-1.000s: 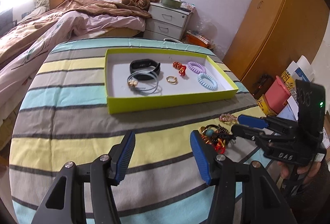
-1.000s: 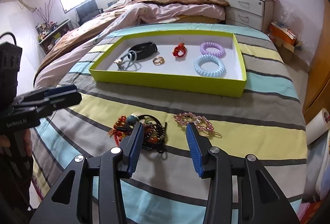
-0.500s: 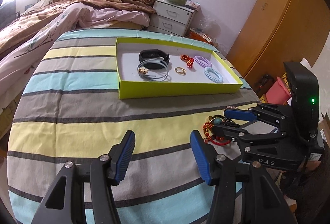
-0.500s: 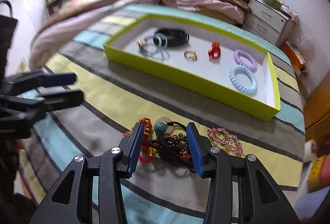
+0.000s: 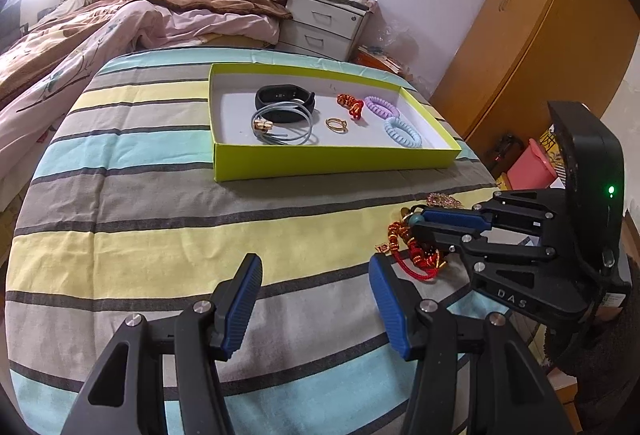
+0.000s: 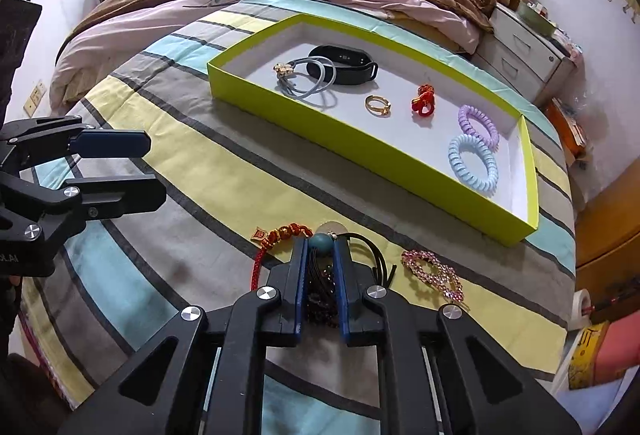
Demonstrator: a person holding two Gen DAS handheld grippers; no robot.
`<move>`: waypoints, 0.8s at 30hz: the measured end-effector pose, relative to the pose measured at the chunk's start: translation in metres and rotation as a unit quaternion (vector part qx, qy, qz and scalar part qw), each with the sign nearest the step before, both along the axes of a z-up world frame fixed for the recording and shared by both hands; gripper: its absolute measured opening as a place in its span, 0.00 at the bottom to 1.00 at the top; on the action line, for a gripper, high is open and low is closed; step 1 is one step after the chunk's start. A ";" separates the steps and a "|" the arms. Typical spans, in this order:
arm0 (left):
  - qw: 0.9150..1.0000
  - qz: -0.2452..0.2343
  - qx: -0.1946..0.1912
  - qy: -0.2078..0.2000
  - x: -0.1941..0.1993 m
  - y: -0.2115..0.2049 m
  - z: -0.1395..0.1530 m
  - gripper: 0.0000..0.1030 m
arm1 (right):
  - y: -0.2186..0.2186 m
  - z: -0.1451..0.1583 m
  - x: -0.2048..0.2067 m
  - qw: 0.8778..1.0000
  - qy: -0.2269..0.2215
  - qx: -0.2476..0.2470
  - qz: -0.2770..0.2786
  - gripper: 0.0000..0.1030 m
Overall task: Organize jewelry
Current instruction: 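Grasp the red tassel charm with the left tool while the right tool holds the black hair tie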
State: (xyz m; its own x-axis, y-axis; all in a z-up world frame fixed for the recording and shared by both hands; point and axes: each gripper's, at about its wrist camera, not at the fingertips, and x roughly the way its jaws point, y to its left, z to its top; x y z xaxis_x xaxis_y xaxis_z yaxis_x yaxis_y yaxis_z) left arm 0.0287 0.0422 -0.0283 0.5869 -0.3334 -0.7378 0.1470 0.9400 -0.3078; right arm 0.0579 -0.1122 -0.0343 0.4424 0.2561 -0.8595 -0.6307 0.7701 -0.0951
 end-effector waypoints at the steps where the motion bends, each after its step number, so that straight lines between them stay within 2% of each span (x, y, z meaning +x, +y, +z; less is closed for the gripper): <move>1: 1.000 -0.002 0.000 0.000 0.000 -0.001 0.000 0.54 | -0.002 0.002 0.000 1.000 -0.003 0.004 -0.005 0.12; 9: 0.999 -0.030 -0.021 0.014 0.005 -0.018 -0.005 0.54 | -0.038 0.026 -0.004 0.996 -0.023 0.071 -0.051 0.12; 17: 0.999 -0.043 -0.011 0.026 0.016 -0.043 -0.010 0.54 | -0.066 0.044 -0.014 0.989 -0.046 0.108 -0.086 0.12; 24: 0.996 -0.089 0.008 0.018 0.016 -0.072 -0.012 0.54 | -0.090 0.045 -0.025 0.984 -0.054 0.128 -0.112 0.12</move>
